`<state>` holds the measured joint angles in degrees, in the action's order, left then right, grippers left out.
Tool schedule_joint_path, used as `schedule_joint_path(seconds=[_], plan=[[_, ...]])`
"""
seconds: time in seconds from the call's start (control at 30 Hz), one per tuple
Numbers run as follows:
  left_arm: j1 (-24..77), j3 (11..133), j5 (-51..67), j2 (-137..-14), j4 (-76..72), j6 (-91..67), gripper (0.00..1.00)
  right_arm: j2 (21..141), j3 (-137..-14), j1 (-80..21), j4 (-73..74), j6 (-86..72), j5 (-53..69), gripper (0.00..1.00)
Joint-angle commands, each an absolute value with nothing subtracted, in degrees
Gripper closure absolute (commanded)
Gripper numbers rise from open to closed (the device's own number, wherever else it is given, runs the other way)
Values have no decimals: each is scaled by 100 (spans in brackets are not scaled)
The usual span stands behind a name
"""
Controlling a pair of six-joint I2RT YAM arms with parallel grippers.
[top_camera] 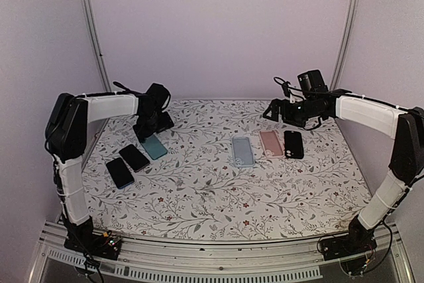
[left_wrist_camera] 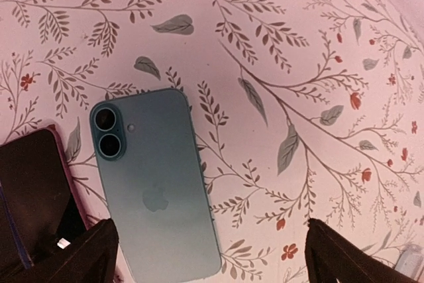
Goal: Take the phone out of the phone case
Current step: Reset both arms
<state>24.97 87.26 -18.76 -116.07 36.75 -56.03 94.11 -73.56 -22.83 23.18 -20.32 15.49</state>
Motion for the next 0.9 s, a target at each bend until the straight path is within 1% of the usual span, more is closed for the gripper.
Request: schedule_joint_path(seconds=[0.0, 0.23, 0.5, 0.6, 0.7, 0.8, 0.87], plan=[[2625, 8575, -1904, -11042, 3300, -4748, 1, 9133, -7398, -2315, 2284, -2013, 960, 1], [2634, 7440, -1218, -10023, 1751, -3613, 1, 8448, -6469, -2306, 1214, -1914, 90, 1], [2444, 6426, -915, -8990, 813, -3031, 1, 7532, -4885, -2287, -689, -921, -937, 1], [2353, 5962, -1202, -8540, 418, -2822, 1, 7429, -4640, -2061, -932, -736, -930, 1], [2178, 5183, -1136, -7921, -564, -2472, 1, 7365, -4235, -1726, -1410, -714, -818, 1], [1923, 4330, -861, -7358, -1700, -1546, 1, 7281, -3790, -1325, -2049, -748, -729, 1], [1890, 3771, -1123, -7021, -2387, -946, 1, 7299, -3558, -1052, -2371, -797, -625, 1]])
